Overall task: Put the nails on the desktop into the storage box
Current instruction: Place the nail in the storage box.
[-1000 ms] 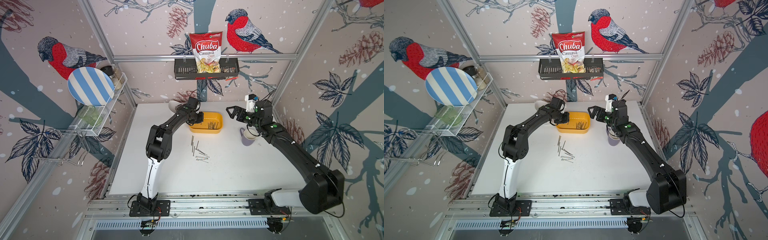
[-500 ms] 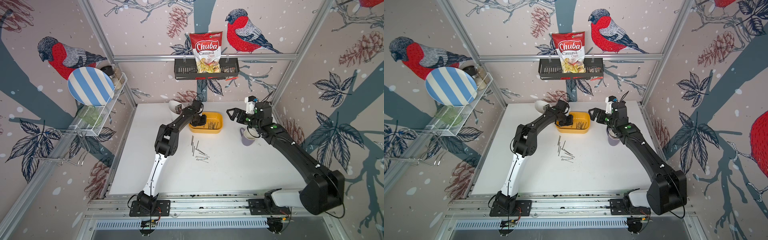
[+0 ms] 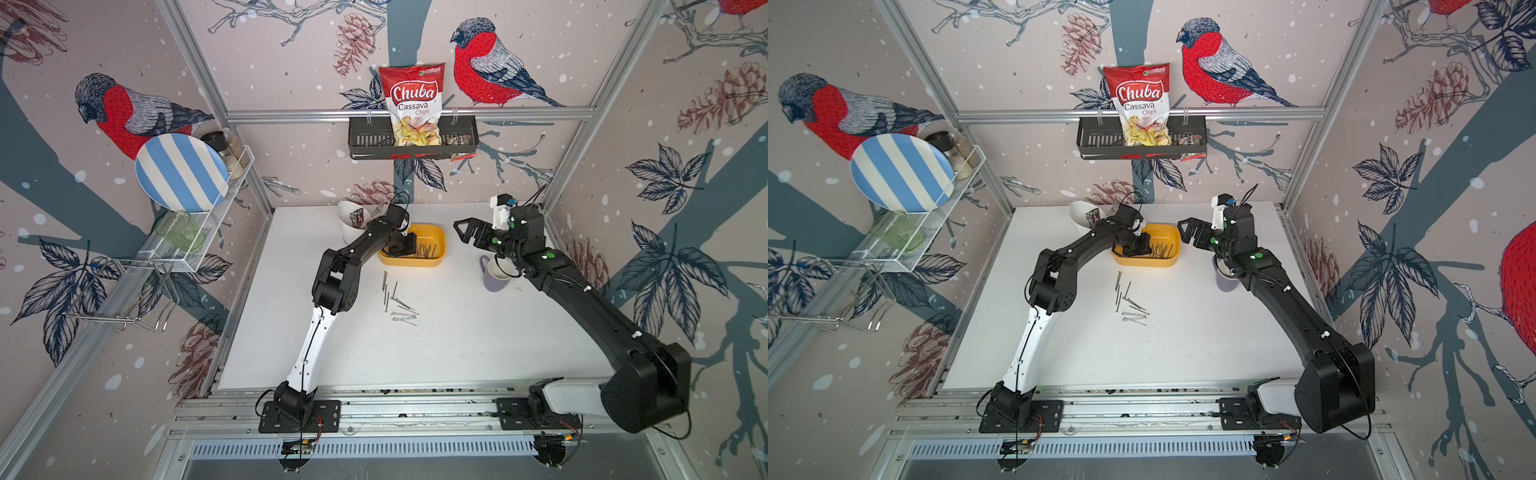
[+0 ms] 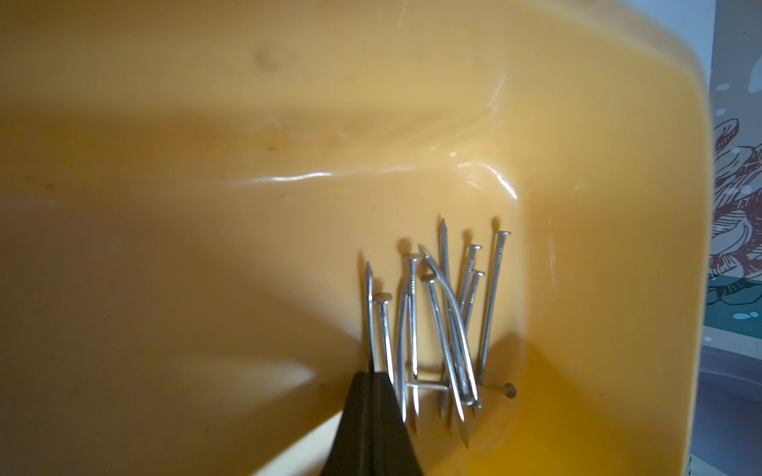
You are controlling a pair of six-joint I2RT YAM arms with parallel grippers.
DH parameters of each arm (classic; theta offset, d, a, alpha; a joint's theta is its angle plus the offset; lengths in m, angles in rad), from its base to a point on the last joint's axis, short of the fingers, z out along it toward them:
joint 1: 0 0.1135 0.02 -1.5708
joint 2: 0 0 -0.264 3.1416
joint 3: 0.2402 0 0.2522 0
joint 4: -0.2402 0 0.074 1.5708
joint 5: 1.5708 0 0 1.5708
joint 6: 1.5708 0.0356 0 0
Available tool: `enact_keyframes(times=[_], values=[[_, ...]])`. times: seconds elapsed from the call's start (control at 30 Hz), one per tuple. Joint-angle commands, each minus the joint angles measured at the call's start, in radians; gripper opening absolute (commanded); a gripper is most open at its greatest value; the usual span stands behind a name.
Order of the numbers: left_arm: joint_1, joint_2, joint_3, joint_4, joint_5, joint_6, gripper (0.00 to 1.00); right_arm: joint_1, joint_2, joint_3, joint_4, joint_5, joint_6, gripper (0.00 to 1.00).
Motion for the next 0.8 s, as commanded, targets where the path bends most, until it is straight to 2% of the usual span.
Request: enact_keyframes(times=[0.0,0.07,0.27,0.43,0.53,0.77], values=[[-0.001,-0.012,-0.012,-0.023,0.006,-0.005,0.05,0.005,-0.009,-0.007,0.015,0.004,0.007,1.00],[-0.002,-0.025,-0.020,-0.023,0.005,-0.005,0.13,0.008,-0.009,-0.009,0.018,0.003,0.009,1.00],[-0.003,-0.101,-0.032,-0.039,-0.002,-0.004,0.28,0.032,-0.001,-0.009,0.032,0.007,0.015,1.00],[-0.002,-0.231,-0.105,-0.048,-0.028,0.020,0.32,0.071,0.022,0.000,0.043,0.009,0.021,1.00],[-0.003,-0.353,-0.225,-0.031,-0.057,0.032,0.33,0.098,0.037,0.008,0.045,0.013,0.022,1.00],[-0.010,-0.702,-0.673,0.023,-0.135,0.029,0.32,0.163,0.090,0.045,0.004,0.010,0.020,1.00]])
